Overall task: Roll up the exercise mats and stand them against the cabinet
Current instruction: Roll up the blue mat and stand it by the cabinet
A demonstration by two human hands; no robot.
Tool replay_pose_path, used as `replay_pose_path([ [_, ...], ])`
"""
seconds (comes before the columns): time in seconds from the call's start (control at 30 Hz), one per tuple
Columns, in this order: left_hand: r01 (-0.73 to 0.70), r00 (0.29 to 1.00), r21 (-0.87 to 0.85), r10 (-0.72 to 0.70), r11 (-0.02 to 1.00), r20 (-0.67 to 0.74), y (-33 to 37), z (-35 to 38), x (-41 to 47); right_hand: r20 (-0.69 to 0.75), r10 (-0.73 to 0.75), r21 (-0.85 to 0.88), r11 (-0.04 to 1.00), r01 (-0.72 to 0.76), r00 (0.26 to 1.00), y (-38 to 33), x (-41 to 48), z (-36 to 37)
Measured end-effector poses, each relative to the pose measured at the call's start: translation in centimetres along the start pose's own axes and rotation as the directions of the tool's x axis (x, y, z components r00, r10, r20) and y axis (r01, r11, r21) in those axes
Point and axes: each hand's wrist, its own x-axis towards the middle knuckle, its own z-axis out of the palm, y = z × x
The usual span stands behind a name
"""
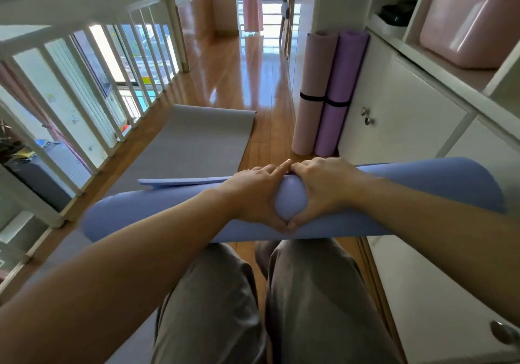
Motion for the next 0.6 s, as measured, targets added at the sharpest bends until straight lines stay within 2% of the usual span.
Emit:
replay_pose_path([
  [0.1, 0.001, 0.983, -0.068, -0.013, 0.998, -0.181, -1.1, -0.2, 1.3, -0.236, -0.028, -0.139, 0.99, -0.006, 0.971, 1.0, 1.3, -0.2],
  [0.17, 0.015, 0.95, -0.153, -0.061, 0.988, -0.305, -2.3, -0.8, 2.4, -0.434, -0.009, -0.108, 0.993, -0.043, 0.901, 2.1, 2.0, -0.4],
  [0.2, 0.038, 0.93, -0.2, -0.108, 0.979, -0.35, -3.1, -1.0, 3.0, -0.557, 0.011, -0.062, 0.997, -0.054, 0.83, 2.7, 2.3, -0.3],
  [0.27, 0.074, 0.887, -0.309, -0.204, 0.948, -0.414, -4.2, -1.4, 3.9, -0.791, 0.102, 0.096, 0.994, -0.042, 0.603, 3.6, 2.7, 0.1],
  [0.3, 0.079, 0.867, -0.374, -0.249, 0.924, -0.432, -4.7, -1.5, 4.3, -0.848, 0.201, 0.223, 0.975, -0.014, 0.491, 3.8, 2.9, 0.5],
  [0.33, 0.082, 0.848, -0.439, -0.294, 0.895, -0.44, -5.2, -1.5, 4.5, -0.85, 0.327, 0.37, 0.929, 0.027, 0.413, 3.7, 3.0, 0.6],
  [0.37, 0.083, 0.836, -0.499, -0.333, 0.863, -0.437, -5.6, -1.3, 4.7, -0.788, 0.482, 0.551, 0.83, 0.088, 0.383, 3.6, 3.1, 0.6],
  [0.4, 0.081, 0.832, -0.547, -0.359, 0.833, -0.424, -6.0, -1.0, 4.7, -0.662, 0.636, 0.731, 0.664, 0.155, 0.397, 3.7, 3.6, 0.7],
  [0.43, 0.069, 0.834, -0.586, -0.369, 0.808, -0.41, -6.2, -0.6, 4.8, -0.484, 0.757, 0.874, 0.436, 0.212, 0.439, 3.8, 4.1, 0.5],
  [0.47, 0.047, 0.84, -0.616, -0.365, 0.787, -0.402, -6.3, -0.2, 5.0, -0.281, 0.815, 0.953, 0.175, 0.248, 0.507, 4.0, 4.7, 0.1],
  [0.5, 0.019, 0.844, -0.638, -0.354, 0.77, -0.402, -6.4, 0.4, 5.3, -0.087, 0.798, 0.966, -0.08, 0.247, 0.597, 4.4, 5.3, -0.2],
  [0.53, -0.002, 0.848, -0.656, -0.346, 0.755, -0.401, -6.4, 1.0, 5.7, 0.069, 0.718, 0.929, -0.299, 0.217, 0.693, 4.8, 5.9, -0.3],
  [0.57, -0.016, 0.851, -0.673, -0.344, 0.739, -0.398, -6.5, 1.6, 6.1, 0.168, 0.607, 0.864, -0.471, 0.181, 0.777, 5.2, 6.3, -0.2],
  [0.6, -0.015, 0.855, -0.687, -0.347, 0.726, -0.386, -6.6, 2.0, 6.6, 0.206, 0.503, 0.805, -0.575, 0.148, 0.839, 5.5, 6.6, -0.1],
])
